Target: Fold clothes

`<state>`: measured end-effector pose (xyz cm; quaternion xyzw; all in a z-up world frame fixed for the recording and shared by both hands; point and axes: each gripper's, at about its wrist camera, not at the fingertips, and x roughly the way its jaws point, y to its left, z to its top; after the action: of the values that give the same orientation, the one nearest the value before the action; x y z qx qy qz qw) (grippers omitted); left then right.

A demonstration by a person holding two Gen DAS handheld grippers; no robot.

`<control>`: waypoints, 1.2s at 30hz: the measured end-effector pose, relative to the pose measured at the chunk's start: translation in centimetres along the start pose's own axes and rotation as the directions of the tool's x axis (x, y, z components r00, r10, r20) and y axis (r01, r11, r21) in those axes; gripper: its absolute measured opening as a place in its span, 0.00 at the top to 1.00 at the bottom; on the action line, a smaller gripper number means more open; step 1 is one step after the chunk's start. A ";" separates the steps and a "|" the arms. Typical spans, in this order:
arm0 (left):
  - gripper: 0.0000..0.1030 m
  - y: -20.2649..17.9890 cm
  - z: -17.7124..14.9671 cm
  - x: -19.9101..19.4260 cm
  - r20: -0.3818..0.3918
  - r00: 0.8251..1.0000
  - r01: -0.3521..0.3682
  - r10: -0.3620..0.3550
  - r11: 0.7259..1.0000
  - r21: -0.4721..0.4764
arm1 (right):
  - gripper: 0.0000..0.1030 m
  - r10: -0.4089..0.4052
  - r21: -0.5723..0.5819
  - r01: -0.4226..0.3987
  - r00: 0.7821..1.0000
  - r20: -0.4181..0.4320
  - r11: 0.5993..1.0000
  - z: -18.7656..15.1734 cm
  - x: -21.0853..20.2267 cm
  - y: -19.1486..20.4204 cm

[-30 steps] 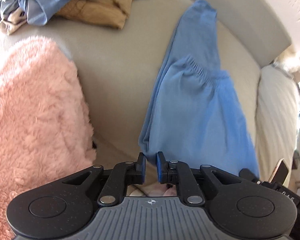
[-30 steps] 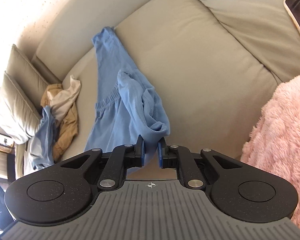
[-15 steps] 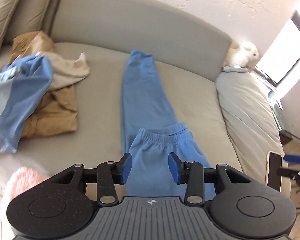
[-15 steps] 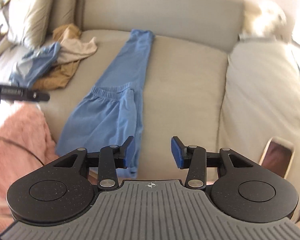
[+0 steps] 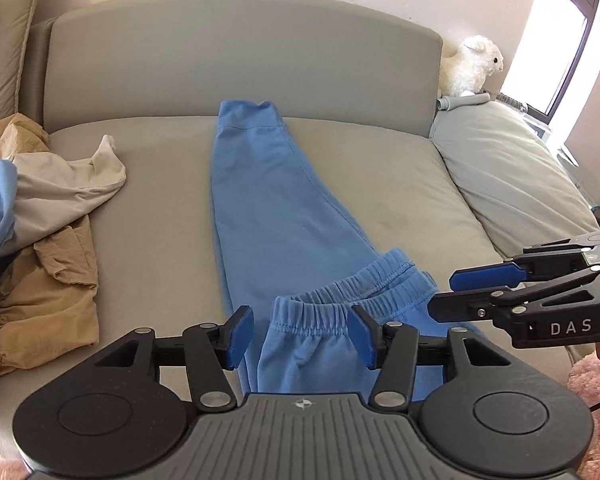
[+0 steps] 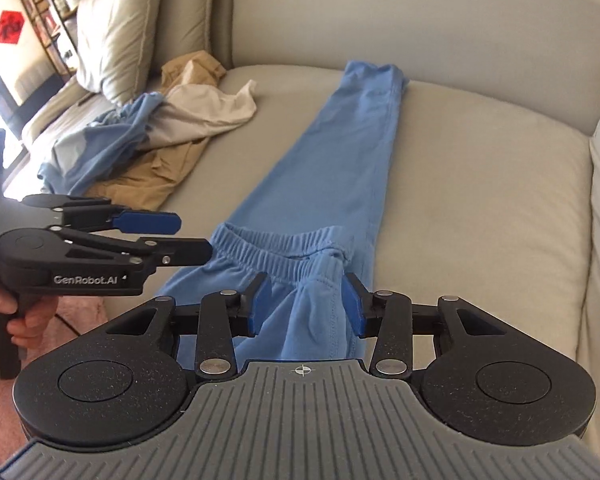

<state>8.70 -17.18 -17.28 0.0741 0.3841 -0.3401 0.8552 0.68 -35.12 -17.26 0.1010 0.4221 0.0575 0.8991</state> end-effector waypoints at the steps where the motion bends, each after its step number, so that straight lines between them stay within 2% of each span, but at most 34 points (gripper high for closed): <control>1: 0.52 -0.1 0.1 0.8 -0.015 1.000 -0.006 0.006 1.000 0.024 | 0.56 0.004 0.013 -0.004 1.000 -0.002 1.000 0.0 0.4 -0.3; 6: 0.58 0.3 0.1 3.0 -0.076 0.997 0.015 -0.011 0.999 0.045 | 0.55 0.033 0.061 -0.031 0.999 -0.035 0.998 0.1 3.0 -1.5; 8: 0.58 0.4 -0.1 3.9 -0.117 0.993 0.030 -0.026 0.999 0.035 | 0.55 0.033 0.064 -0.028 0.997 -0.072 0.998 0.0 4.4 -1.5; 10: 0.65 0.6 -0.2 4.2 -0.132 0.991 0.035 -0.031 0.999 0.026 | 0.57 0.007 0.047 -0.001 0.993 -0.122 0.999 -0.3 5.8 -1.3; 11: 0.69 0.6 -0.2 4.1 -0.126 0.992 0.034 -0.030 0.999 0.026 | 0.62 0.000 0.043 0.005 0.993 -0.119 0.999 -0.5 6.0 -1.2; 13: 0.79 0.5 -0.3 3.3 -0.097 0.995 0.026 -0.023 0.999 0.030 | 0.77 -0.007 0.029 0.011 0.994 -0.105 1.000 -0.4 5.7 -0.8; 15: 0.81 0.3 -0.4 2.3 -0.065 0.998 0.015 -0.012 0.999 0.035 | 0.82 -0.013 -0.016 0.012 0.997 -0.078 1.000 -0.3 4.7 0.0; 20: 0.82 0.3 0.4 0.2 0.013 1.000 -0.011 0.011 1.000 0.020 | 0.84 -0.035 -0.114 0.036 0.999 0.006 0.993 0.6 2.5 1.8; 25: 0.82 0.9 1.8 1.5 0.006 1.000 -0.028 0.028 1.000 0.009 | 0.84 -0.048 -0.110 0.050 0.999 0.023 0.993 2.2 2.8 1.6; 27: 0.82 1.3 2.1 3.1 -0.020 0.999 -0.042 0.042 0.999 0.001 | 0.84 -0.064 -0.100 0.064 0.998 0.008 0.993 2.8 4.0 1.4; 29: 0.81 1.7 1.9 4.8 -0.071 0.996 -0.048 0.047 0.999 -0.016 | 0.84 -0.076 -0.078 0.074 0.997 -0.026 0.994 3.1 5.6 1.1; 30: 0.77 1.9 1.7 5.5 -0.092 0.994 -0.052 0.050 0.998 -0.017 | 0.82 -0.085 -0.072 0.082 0.995 -0.049 0.994 3.0 6.5 0.9; 31: 0.73 1.9 1.5 6.0 -0.096 0.993 -0.063 0.062 0.998 -0.007 | 0.75 -0.103 -0.069 0.098 0.993 -0.066 0.993 2.7 7.3 0.9; 34: 0.69 1.9 1.4 6.1 -0.078 0.994 -0.074 0.075 0.997 0.007 | 0.68 -0.126 -0.069 0.121 0.989 -0.077 0.990 2.4 8.3 0.7; 36: 0.64 2.3 1.7 5.0 -0.058 0.996 -0.072 0.071 0.997 -0.009 | 0.53 -0.139 -0.063 0.135 0.988 -0.072 0.989 2.6 7.5 0.9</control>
<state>13.56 -18.67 -19.96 0.0927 0.4078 -0.3050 0.8556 7.44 -33.22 -21.03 0.0434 0.4603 0.0115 0.8866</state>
